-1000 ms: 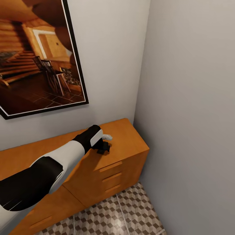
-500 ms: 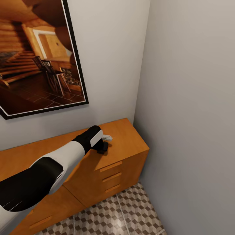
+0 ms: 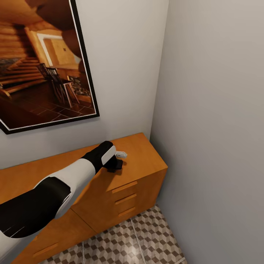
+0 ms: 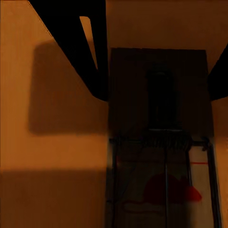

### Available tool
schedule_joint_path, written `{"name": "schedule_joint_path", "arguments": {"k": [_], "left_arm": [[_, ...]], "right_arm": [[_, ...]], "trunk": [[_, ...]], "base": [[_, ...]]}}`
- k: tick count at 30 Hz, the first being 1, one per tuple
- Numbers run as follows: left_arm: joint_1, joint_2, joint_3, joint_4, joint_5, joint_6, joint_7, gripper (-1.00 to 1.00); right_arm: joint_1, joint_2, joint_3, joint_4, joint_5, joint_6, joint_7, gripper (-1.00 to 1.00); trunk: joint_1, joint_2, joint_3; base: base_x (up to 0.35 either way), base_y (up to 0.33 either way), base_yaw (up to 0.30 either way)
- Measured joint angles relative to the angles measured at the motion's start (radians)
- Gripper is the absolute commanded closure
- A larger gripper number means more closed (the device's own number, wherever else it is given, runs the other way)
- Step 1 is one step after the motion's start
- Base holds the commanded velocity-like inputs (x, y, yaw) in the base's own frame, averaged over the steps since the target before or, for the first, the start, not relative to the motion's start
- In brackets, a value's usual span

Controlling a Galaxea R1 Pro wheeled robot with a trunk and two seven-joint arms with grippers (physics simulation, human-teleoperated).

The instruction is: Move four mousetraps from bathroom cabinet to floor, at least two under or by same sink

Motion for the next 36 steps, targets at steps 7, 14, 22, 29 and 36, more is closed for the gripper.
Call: {"name": "schedule_joint_path", "arguments": {"k": [7,14,22,29,36], "left_arm": [[0.000,0.000,-0.004,0.008,-0.018,0.002,0.002,1.00],[0.001,0.000,-0.005,0.013,-0.025,0.004,0.003,1.00],[0.001,0.000,-0.005,0.013,-0.025,0.004,0.004,1.00],[0.001,0.000,-0.005,0.013,-0.025,0.005,0.003,1.00],[0.001,0.000,-0.005,0.013,-0.025,0.005,0.004,1.00]], "right_arm": [[0.000,0.000,0.001,0.000,0.000,0.000,0.001,1.00],[0.000,0.000,0.001,0.000,0.000,0.000,0.001,1.00],[0.000,0.000,0.001,0.000,0.000,0.000,0.001,1.00],[0.000,0.000,0.001,0.000,0.000,0.000,0.001,1.00],[0.000,0.000,0.001,0.000,0.000,0.000,0.001,1.00]], "trunk": [[0.000,0.000,0.002],[0.000,0.000,0.012],[0.000,0.000,0.026],[0.000,0.000,0.037],[0.000,0.000,0.049]], "base": [[0.000,0.000,0.000],[0.000,0.000,0.000],[0.000,0.000,0.000],[0.000,0.000,0.000],[0.000,0.000,0.000]]}}
